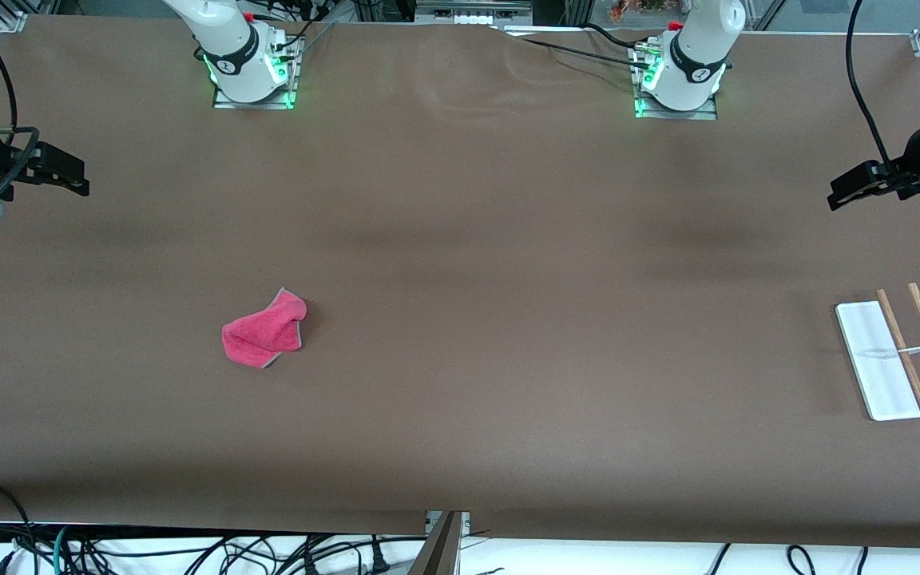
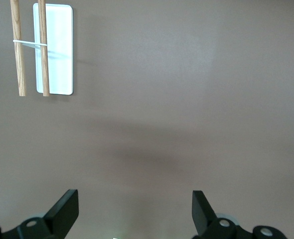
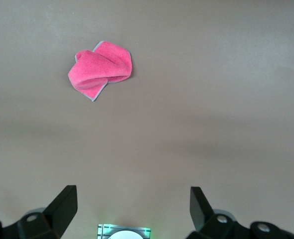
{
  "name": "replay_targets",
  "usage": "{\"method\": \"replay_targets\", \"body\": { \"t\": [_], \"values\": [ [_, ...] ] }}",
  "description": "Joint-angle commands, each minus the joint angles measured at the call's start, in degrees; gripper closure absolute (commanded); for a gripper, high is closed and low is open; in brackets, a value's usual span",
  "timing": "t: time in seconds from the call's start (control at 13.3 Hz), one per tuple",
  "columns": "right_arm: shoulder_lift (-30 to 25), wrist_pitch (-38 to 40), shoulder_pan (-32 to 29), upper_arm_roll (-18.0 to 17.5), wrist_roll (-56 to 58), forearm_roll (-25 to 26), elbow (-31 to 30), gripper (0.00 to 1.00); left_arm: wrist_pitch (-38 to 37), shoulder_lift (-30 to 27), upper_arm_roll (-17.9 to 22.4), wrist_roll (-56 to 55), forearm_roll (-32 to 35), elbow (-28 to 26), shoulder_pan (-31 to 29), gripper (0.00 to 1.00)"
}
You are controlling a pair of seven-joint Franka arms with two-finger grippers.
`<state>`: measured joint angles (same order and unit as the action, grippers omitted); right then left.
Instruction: Pass towel and hang on rack
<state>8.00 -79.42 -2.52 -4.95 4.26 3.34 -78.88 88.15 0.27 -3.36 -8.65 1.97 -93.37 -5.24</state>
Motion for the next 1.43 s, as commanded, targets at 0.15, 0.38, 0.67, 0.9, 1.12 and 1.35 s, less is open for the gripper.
{"method": "replay_targets", "body": {
  "t": [0.15,0.38,0.67,0.9,1.12,1.35],
  "values": [
    [-0.35,-0.39,0.14,-0.85,-0.84,0.18,-0.14,0.0,-0.61,-0.27,-0.24,-0.67,-0.83,0.38,-0.21,0.0],
    [0.0,-0.3,0.14,-0.76,-0.75,0.18,0.48,0.0,-0.61,-0.27,-0.24,-0.67,-0.83,0.38,-0.21,0.0],
    [0.0,-0.3,-0.03,-0.59,-0.92,-0.08,0.48,0.0,-0.61,-0.27,-0.24,-0.67,-0.83,0.29,-0.21,0.0],
    [0.79,-1.69,0.93,-0.85,-1.1,-0.09,0.39,0.0,-0.7,-0.27,-0.24,-0.67,-0.83,0.29,-0.21,0.0],
    [2.89,-5.04,3.04,-0.85,-1.45,-0.17,0.3,0.0,-0.7,-0.27,-0.24,-0.67,-0.83,0.2,-0.21,0.0],
    [4.74,-7.94,5.93,-0.85,-1.98,-0.26,0.3,0.0,-0.61,-0.18,-0.24,-0.67,-0.83,0.29,-0.21,0.0]
  ]
}}
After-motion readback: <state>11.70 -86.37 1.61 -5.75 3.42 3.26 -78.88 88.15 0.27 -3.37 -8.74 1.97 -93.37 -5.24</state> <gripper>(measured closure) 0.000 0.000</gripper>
